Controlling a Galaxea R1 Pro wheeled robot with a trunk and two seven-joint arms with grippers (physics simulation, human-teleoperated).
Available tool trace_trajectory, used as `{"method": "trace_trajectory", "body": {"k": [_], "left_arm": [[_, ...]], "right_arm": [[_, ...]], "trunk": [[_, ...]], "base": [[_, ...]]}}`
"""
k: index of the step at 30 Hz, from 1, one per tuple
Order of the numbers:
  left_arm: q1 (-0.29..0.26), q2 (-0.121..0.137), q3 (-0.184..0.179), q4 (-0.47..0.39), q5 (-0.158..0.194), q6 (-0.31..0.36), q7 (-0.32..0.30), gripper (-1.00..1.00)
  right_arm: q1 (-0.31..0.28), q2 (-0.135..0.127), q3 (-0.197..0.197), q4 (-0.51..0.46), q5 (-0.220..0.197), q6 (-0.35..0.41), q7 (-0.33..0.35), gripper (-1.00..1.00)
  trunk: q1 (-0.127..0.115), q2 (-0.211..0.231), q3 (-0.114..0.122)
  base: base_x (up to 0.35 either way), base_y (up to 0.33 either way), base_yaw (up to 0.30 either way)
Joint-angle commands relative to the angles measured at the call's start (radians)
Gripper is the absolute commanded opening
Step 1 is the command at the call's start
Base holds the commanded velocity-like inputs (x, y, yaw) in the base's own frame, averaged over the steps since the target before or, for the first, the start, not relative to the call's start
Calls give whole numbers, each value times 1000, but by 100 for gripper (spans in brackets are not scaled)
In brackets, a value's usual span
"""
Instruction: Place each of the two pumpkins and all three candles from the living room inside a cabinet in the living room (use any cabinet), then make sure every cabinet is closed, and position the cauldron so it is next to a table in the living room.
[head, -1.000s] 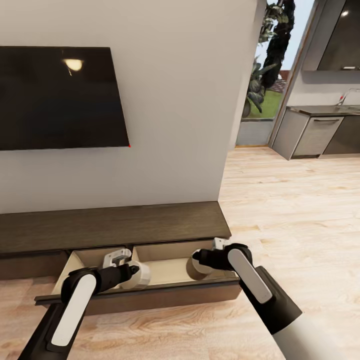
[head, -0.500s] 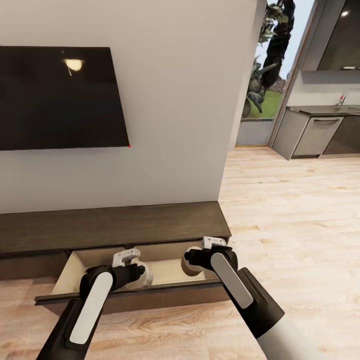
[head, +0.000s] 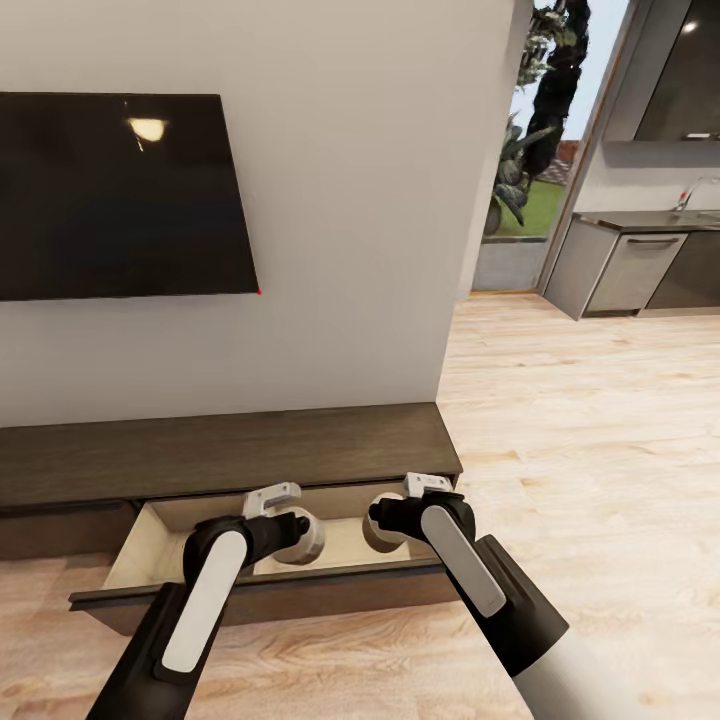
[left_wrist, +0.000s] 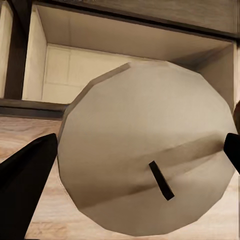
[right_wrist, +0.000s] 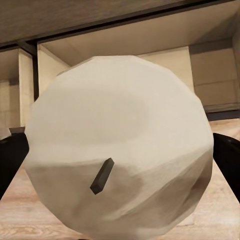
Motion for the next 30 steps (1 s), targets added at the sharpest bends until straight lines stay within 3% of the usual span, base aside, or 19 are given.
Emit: {"method": "trace_trajectory", "body": {"k": [1,8,30], "left_arm": [[-1,0,-10,-1,7,-5,10,-100],[-1,5,-42,1,7,-33,9,-100],[-1,9,-40,2,7,-32,6,-100]], "right_arm": [[-1,0,1,0,-9,1,-10,-100],[-1,0,1,20,-8,-19,-10,-100],[-1,0,4,18,-8,-41,-10,-100]], "trunk": [[0,-1,-1],[0,-1,-1],[0,-1,-1]], "base": [[0,0,0],[26,0,0],[83,20,0]]}}
